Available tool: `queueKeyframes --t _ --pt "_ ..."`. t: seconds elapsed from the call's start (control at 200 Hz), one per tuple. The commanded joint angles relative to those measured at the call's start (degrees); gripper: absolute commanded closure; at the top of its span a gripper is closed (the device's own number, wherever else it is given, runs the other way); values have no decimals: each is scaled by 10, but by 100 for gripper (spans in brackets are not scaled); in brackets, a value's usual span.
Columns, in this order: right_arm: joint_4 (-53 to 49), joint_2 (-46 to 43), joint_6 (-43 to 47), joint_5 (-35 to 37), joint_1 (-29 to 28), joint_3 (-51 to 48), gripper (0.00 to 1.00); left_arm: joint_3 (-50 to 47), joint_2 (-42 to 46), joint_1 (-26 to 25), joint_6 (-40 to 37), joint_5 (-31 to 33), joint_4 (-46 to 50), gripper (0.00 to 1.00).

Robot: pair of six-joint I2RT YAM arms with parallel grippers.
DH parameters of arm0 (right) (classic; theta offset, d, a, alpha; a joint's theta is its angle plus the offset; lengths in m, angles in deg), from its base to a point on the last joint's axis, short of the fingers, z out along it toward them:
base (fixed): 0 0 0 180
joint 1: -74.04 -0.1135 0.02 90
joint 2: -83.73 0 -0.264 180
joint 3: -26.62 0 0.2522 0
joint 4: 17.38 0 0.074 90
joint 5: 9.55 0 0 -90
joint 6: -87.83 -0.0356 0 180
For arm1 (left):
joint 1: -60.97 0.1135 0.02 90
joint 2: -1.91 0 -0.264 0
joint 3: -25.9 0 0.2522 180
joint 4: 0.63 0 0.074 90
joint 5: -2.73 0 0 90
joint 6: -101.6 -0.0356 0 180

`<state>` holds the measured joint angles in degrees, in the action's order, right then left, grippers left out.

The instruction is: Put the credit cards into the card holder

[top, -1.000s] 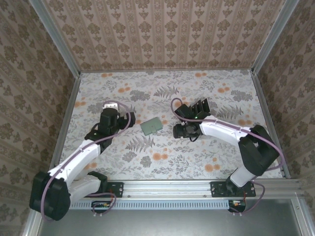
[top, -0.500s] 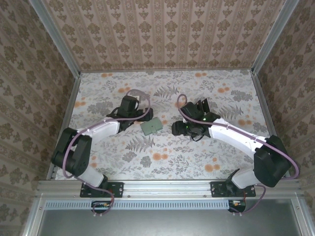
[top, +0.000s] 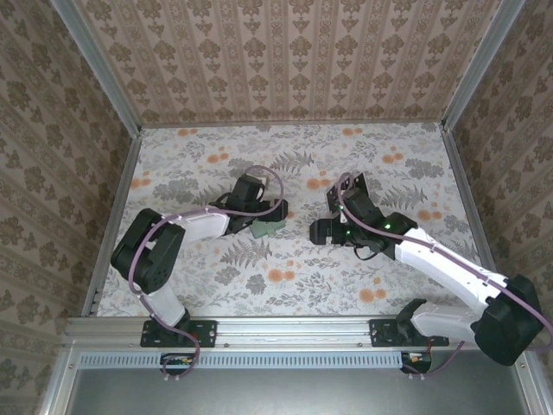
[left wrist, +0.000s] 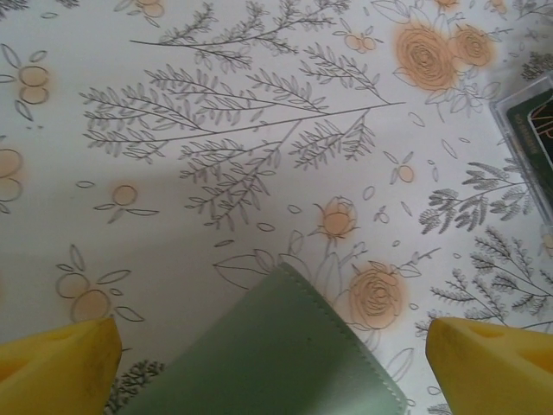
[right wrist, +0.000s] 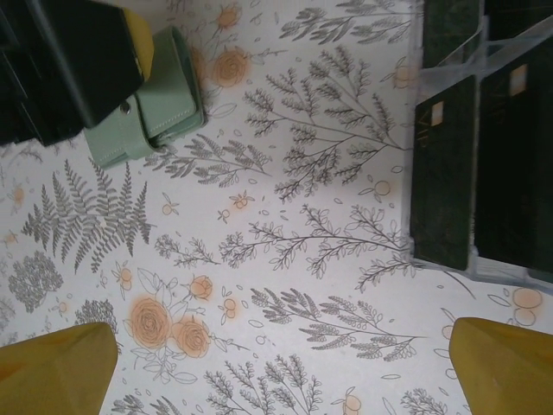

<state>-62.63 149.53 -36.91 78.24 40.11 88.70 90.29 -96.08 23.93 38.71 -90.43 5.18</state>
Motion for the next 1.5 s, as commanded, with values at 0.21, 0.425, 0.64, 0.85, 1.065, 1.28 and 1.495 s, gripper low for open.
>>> queueKeyframes --t 0.21,0.425,0.64,0.85,1.065,1.28,1.495 --pt "-1 -25 -8 -68 34 -19 0 -72 62 -60 69 53 -8 0" --pt "-8 -45 -7 -61 35 -21 0 -103 101 -116 127 78 -26 0" --pt "-11 -58 -12 -56 35 -26 0 -114 157 -156 178 147 -4 0" --pt "-3 -59 -24 -73 34 -26 14 -109 234 -111 193 210 118 0" --pt "3 67 -69 -43 -6 44 24 -96 255 3 138 167 204 0" --pt "22 266 -105 -11 -57 181 24 -119 271 104 99 102 194 0" --pt "-17 413 -139 6 -67 310 27 -132 274 142 89 84 190 0"
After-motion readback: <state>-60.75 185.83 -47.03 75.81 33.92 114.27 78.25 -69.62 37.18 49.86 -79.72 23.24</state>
